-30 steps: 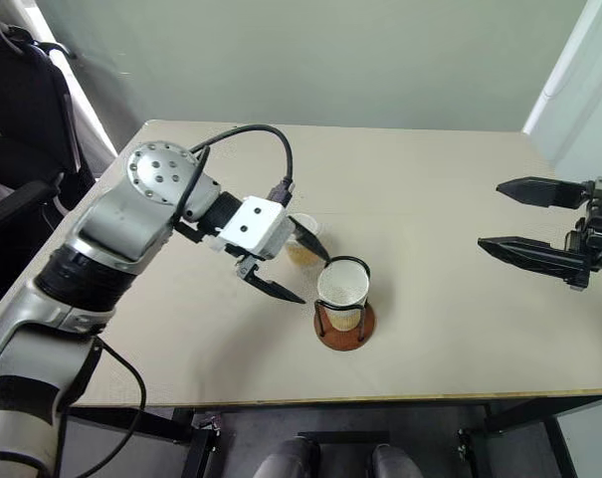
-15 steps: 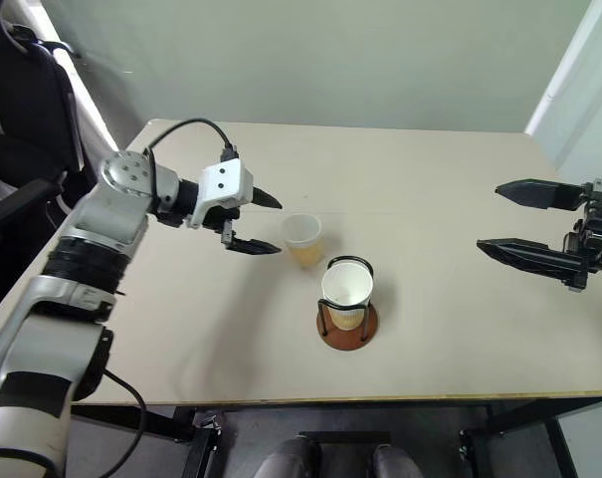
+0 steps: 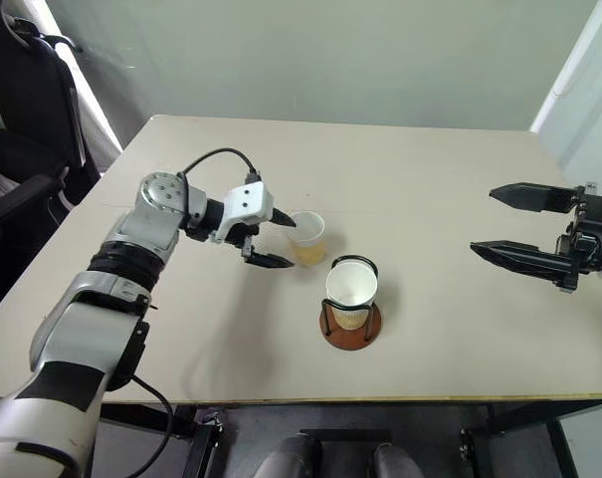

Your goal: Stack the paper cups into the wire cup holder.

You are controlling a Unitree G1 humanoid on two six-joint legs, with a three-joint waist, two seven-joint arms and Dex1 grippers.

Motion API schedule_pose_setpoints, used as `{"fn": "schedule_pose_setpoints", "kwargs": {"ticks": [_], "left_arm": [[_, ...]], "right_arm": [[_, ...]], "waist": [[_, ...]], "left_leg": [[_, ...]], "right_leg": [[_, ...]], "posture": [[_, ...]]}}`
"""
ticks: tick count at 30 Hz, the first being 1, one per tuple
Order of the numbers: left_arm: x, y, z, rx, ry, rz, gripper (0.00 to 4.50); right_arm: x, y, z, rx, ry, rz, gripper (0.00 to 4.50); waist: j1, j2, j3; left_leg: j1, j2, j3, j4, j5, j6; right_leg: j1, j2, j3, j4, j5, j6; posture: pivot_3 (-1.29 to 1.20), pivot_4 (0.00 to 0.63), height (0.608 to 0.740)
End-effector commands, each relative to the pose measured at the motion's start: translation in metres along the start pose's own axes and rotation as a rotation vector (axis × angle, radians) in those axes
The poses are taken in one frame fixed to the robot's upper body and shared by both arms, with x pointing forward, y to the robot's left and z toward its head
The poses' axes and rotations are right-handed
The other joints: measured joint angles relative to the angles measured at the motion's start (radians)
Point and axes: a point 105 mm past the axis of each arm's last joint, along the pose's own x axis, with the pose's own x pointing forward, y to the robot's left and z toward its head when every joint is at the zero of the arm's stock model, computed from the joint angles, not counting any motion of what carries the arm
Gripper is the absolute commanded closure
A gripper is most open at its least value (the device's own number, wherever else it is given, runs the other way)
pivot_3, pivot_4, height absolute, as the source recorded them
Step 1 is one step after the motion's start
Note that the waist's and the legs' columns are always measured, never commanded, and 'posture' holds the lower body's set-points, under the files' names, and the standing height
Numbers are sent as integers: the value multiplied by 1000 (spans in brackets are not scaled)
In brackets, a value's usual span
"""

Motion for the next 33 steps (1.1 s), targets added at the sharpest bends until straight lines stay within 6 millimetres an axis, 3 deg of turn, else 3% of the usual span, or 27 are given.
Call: {"fn": "schedule_pose_setpoints", "kwargs": {"ticks": [1,11,20,24,27,28,31,33], "left_arm": [[-4,13,16,64,-13,43,557],[-2,7,23,109,-15,-34,4334],[-18,8,31,138,-30,-50,4451],[-39,12,69,179,-153,-64,4451],[-72,6,128,236,-328,-82,4451],[-82,-3,148,262,-389,-112,4451],[-96,-28,180,269,-503,-230,4451],[-94,-56,187,275,-510,-366,4451]], "right_arm": [[-5,7,12,-52,-18,-9,0],[-10,12,10,-43,-10,-21,0],[-7,7,9,-53,-11,-17,0],[-6,5,10,-59,-12,-14,0],[-6,3,10,-61,-11,-14,0],[-6,2,10,-63,-11,-15,0],[-6,1,10,-66,-12,-17,0],[-5,1,10,-69,-11,-15,0]], "waist": [[0,0,0],[0,0,0],[0,0,0],[0,0,0],[0,-1,1],[0,-1,1],[0,0,0],[-1,2,-1]], "left_leg": [[0,0,0,0,0,0],[0,-1,1,0,0,0],[0,-1,1,2,0,1],[-1,-1,1,2,0,1],[-3,-1,1,3,0,1],[-4,-1,1,3,0,1],[-3,-1,2,3,-1,2],[-1,-1,2,3,-1,4]], "right_leg": [[0,0,0,0,0,0],[0,0,0,0,0,1],[0,0,0,0,0,2],[-1,0,0,0,0,2],[-1,0,0,0,0,2],[-2,0,0,0,0,2],[0,-1,1,-3,1,3],[3,-1,1,-5,0,3]], "posture": [[0,150,740],[0,150,740],[0,150,740],[0,150,740],[0,150,740],[0,150,740],[0,150,740],[0,150,740]]}}
